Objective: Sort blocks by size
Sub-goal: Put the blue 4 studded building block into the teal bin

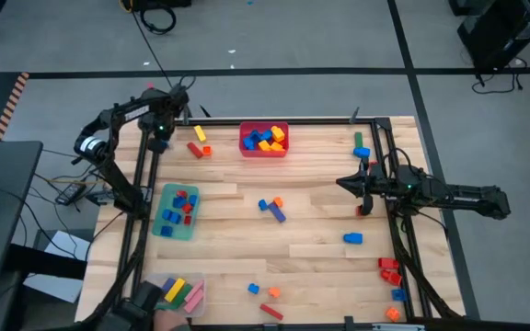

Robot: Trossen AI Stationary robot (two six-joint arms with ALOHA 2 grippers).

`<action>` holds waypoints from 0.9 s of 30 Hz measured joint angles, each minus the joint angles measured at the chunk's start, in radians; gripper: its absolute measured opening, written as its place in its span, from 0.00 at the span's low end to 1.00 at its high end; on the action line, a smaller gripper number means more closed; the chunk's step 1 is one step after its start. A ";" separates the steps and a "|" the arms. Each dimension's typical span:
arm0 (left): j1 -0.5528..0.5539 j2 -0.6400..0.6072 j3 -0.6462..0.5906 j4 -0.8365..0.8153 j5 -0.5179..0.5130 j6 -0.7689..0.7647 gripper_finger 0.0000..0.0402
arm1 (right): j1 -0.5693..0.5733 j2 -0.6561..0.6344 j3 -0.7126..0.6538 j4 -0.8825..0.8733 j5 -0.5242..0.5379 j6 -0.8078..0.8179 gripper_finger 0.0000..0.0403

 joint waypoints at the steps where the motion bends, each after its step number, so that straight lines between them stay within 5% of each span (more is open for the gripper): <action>1: 0.010 0.000 -0.001 0.002 0.003 0.000 0.00 | 0.000 0.000 0.000 0.000 0.000 0.000 0.09; 27: 0.115 -0.005 -0.113 0.210 0.138 -0.055 0.00 | 0.000 0.000 0.000 0.000 0.000 0.000 0.08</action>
